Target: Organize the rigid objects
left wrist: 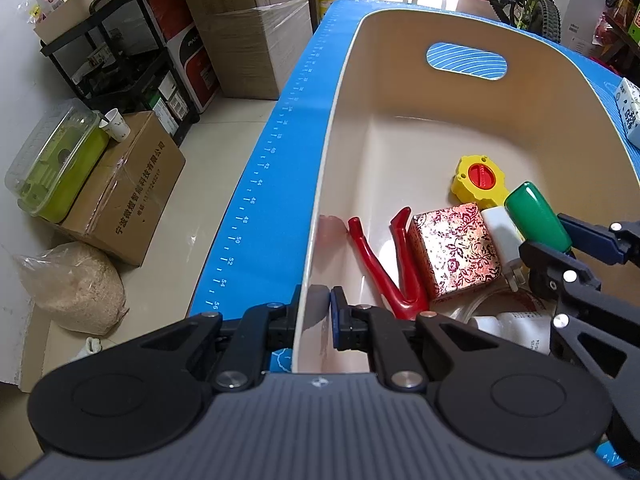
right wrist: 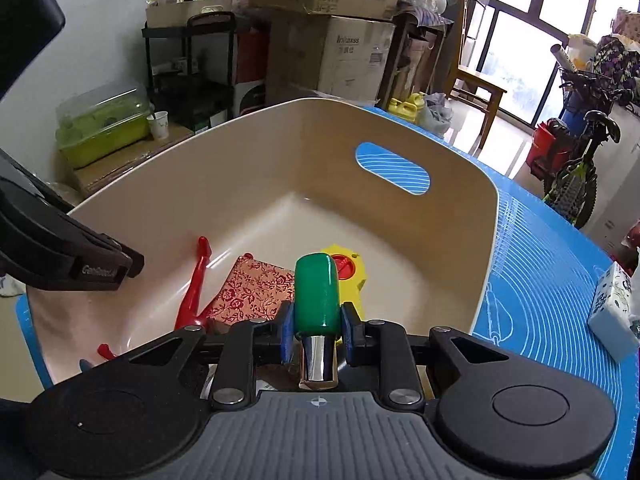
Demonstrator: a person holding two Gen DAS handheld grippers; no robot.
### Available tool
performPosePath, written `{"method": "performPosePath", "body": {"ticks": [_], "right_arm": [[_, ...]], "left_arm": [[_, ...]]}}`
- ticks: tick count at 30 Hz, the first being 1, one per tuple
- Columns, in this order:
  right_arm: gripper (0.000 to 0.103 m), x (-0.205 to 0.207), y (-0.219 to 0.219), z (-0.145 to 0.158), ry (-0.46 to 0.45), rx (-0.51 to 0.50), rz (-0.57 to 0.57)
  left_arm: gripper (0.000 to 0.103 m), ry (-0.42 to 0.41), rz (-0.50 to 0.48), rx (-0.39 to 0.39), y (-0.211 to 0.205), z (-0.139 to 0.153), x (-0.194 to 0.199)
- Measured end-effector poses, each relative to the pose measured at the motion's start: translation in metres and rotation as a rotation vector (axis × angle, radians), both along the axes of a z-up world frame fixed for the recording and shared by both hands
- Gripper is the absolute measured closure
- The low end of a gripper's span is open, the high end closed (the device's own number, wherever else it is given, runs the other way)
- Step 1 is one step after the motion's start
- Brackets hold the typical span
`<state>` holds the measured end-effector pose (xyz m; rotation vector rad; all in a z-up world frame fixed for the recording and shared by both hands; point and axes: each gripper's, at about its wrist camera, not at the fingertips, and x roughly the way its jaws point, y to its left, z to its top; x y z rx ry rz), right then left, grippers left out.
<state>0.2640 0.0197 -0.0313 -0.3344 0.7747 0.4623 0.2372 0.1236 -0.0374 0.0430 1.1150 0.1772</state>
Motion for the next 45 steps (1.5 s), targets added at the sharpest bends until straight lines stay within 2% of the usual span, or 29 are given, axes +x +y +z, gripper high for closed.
{"method": "performPosePath", "body": {"ticks": [6, 10, 14, 15, 16, 17, 18, 19, 23, 27, 36, 45], "right_arm": [[0.051, -0.005, -0.01, 0.011, -0.021, 0.054, -0.019], [0.039, -0.009, -0.021, 0.023, -0.038, 0.104, -0.065], [0.032, -0.015, -0.037, 0.037, -0.074, 0.156, -0.123], [0.029, -0.017, -0.041, 0.04, -0.084, 0.165, -0.142], [0.025, -0.019, -0.046, 0.042, -0.092, 0.175, -0.161], [0.024, -0.021, -0.051, 0.045, -0.102, 0.185, -0.182], [0.021, -0.024, -0.055, 0.049, -0.114, 0.193, -0.202], [0.018, -0.025, -0.059, 0.054, -0.123, 0.195, -0.216], [0.008, -0.038, -0.075, 0.068, -0.169, 0.188, -0.291], [0.007, -0.052, -0.09, 0.081, -0.182, 0.192, -0.35], [0.006, -0.094, -0.114, 0.099, -0.195, 0.182, -0.421], [0.006, -0.151, -0.129, 0.108, -0.204, 0.189, -0.456]], "left_arm": [[0.089, -0.001, 0.0, 0.004, 0.0, 0.0, 0.0], [0.089, -0.005, -0.003, 0.01, -0.001, 0.002, -0.001], [0.085, -0.033, 0.014, 0.023, -0.001, 0.01, -0.005], [0.076, -0.055, 0.016, 0.03, -0.003, 0.016, -0.008], [0.056, -0.082, 0.012, 0.027, -0.005, 0.021, -0.01], [0.047, -0.107, 0.01, 0.024, -0.007, 0.026, -0.013], [0.031, -0.148, 0.006, 0.027, -0.011, 0.034, -0.018], [0.025, -0.18, 0.001, 0.033, -0.016, 0.04, -0.021], [0.022, -0.266, -0.038, 0.044, -0.034, 0.059, -0.036], [0.016, -0.324, -0.057, 0.041, -0.047, 0.07, -0.05], [0.016, -0.382, -0.07, 0.005, -0.058, 0.09, -0.092], [0.016, -0.434, -0.079, 0.019, -0.074, 0.106, -0.143]]}}
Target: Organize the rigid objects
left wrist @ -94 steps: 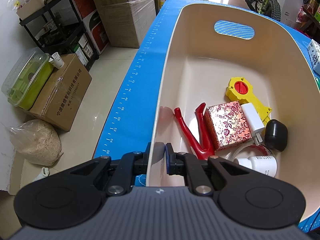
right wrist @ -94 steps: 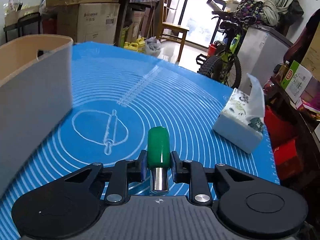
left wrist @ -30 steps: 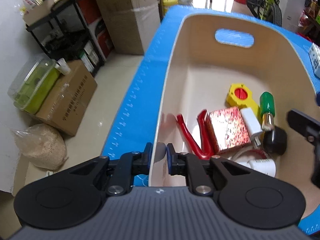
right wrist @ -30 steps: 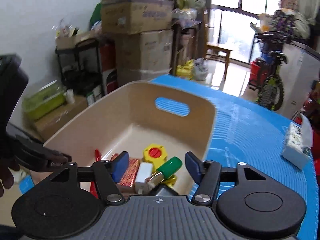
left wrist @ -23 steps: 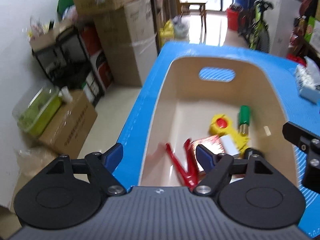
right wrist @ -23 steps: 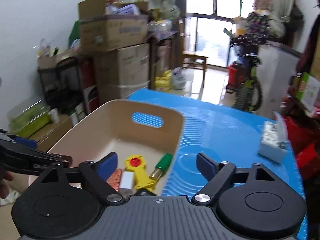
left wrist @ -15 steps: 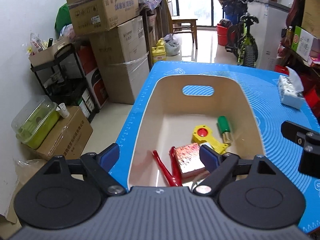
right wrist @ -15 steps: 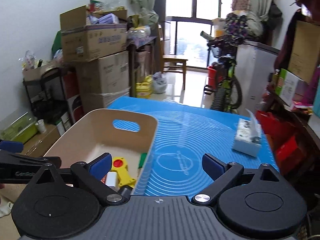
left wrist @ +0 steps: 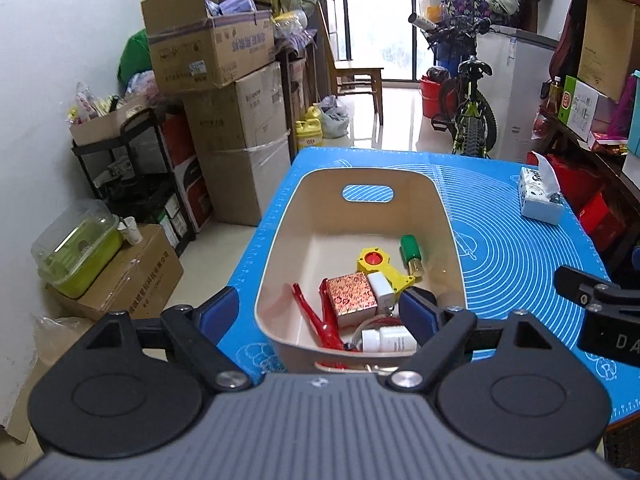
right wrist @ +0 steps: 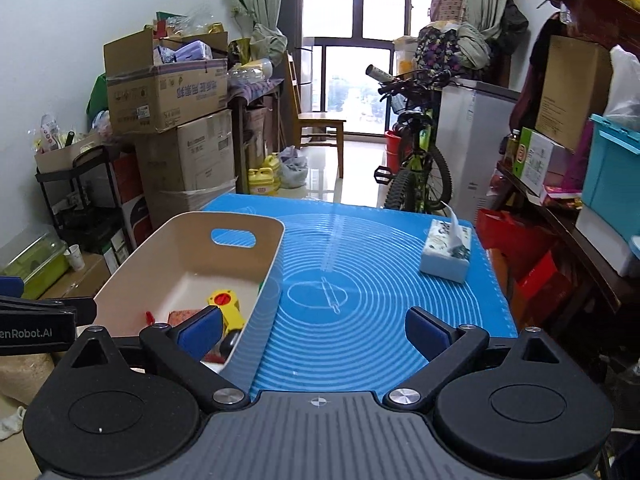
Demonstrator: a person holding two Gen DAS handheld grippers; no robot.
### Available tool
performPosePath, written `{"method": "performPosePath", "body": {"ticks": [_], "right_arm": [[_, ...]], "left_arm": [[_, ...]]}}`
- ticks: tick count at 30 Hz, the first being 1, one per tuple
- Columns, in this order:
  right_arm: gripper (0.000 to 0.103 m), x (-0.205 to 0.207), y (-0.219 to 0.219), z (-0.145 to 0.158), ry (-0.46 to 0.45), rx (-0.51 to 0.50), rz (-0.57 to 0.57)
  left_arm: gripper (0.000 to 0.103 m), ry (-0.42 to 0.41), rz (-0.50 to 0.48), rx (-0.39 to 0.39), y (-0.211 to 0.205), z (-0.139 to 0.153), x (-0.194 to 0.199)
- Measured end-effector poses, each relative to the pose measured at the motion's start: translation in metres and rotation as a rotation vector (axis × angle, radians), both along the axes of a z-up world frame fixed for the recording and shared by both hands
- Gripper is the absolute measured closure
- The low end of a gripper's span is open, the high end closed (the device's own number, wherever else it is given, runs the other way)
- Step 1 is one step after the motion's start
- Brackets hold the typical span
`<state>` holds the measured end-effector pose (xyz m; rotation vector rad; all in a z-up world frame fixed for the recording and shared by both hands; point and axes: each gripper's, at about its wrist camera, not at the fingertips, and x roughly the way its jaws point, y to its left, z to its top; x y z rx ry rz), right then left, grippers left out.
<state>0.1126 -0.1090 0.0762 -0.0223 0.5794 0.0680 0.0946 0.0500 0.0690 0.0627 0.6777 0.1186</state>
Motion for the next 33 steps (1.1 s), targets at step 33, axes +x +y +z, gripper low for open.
{"method": "performPosePath", "body": {"ticks": [33], "right_arm": [[0.006, -0.138, -0.033, -0.032, 0.007, -0.002, -0.076]], "left_arm": [[0.016, -0.004, -0.08, -0.016, -0.034, -0.045, -0.099]]}}
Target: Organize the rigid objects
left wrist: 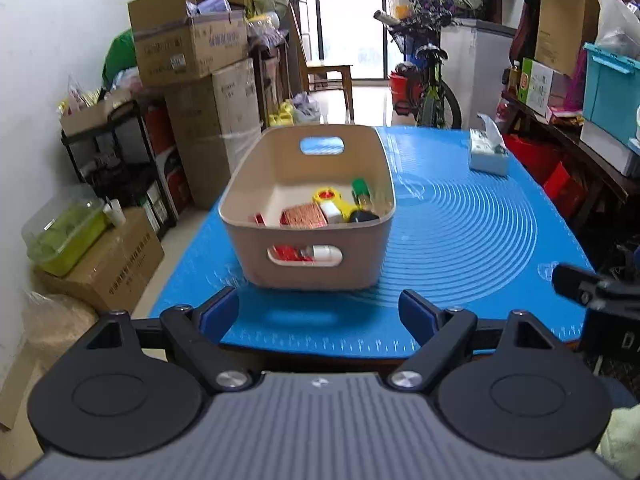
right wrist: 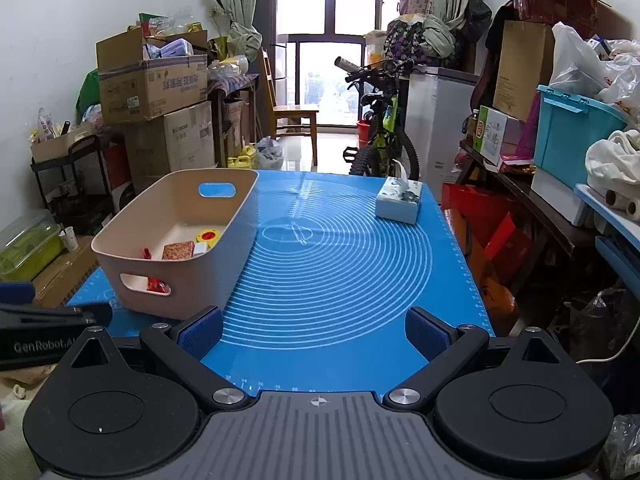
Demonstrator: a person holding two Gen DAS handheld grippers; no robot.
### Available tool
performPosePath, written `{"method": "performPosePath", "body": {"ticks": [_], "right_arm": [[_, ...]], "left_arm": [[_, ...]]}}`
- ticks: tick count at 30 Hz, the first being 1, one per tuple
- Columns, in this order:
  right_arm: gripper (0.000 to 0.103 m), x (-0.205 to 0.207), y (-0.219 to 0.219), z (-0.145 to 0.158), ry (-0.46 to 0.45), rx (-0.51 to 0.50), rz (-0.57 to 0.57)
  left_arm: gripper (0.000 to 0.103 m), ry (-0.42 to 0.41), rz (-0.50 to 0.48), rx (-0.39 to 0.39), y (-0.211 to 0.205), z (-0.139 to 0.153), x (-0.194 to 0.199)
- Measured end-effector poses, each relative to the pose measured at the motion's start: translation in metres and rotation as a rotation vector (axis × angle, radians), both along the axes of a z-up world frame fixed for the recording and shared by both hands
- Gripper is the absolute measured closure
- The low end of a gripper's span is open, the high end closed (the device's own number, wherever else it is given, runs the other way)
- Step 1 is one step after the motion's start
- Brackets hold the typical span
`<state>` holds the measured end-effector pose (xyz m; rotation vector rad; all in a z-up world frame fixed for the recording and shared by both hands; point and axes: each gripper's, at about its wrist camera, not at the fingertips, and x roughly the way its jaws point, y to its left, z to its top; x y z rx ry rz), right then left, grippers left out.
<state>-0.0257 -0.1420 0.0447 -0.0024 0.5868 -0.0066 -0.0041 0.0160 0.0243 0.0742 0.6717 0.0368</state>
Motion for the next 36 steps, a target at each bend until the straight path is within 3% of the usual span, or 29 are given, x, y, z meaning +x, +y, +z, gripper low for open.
{"method": "performPosePath", "body": {"ticks": [13, 36], "right_arm": [[0.006, -0.017, 0.01, -0.022, -0.072, -0.049, 0.029], [0.006, -0.012, 0.004, -0.028, -0.044, -0.035, 0.018]], "left_arm": [[0.016, 0.019, -0.001, -0.044, 0.007, -0.019, 0.0], [0.016, 0.029, 0.011, -0.044, 0.011, -0.021, 0.0]]}}
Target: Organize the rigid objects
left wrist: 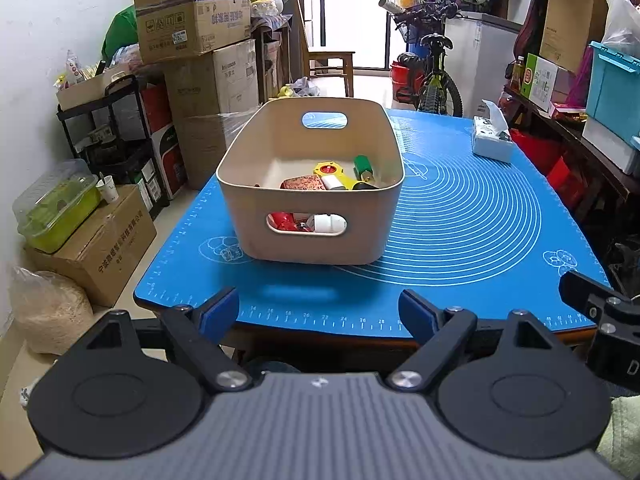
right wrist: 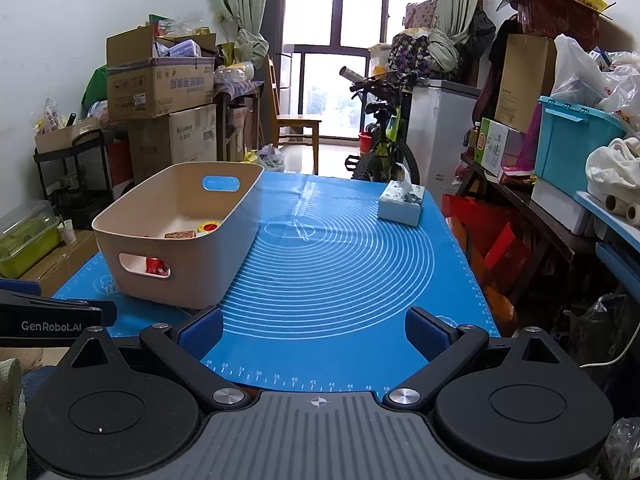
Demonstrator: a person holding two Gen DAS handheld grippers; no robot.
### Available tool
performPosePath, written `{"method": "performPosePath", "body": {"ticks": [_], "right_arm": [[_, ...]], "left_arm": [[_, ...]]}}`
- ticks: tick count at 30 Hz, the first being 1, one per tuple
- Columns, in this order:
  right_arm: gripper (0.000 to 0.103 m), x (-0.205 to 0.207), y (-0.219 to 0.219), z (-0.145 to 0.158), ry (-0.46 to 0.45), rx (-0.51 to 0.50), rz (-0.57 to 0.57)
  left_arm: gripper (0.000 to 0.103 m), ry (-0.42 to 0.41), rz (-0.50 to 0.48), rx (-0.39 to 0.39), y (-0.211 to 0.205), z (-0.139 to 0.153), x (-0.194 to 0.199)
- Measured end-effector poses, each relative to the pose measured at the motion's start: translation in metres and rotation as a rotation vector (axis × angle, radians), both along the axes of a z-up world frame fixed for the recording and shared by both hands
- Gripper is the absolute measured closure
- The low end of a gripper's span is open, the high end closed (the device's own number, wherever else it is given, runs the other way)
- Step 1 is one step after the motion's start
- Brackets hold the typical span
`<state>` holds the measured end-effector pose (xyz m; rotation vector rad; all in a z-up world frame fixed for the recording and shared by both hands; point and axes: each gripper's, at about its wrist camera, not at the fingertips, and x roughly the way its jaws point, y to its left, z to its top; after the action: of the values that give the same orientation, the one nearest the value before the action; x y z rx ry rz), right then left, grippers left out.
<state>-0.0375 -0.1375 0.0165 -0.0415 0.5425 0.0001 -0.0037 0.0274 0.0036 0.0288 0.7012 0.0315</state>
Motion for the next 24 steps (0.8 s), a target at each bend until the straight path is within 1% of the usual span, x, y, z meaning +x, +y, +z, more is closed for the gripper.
{"method": "performPosePath", "body": {"ticks": [24], "right_arm": [[0.006, 0.0015, -0.004, -0.0006, 0.007, 0.008, -0.008]], "left_arm": [[0.016, 0.001, 0.002, -0.004, 0.0021, 0.0006, 0.0006]]}}
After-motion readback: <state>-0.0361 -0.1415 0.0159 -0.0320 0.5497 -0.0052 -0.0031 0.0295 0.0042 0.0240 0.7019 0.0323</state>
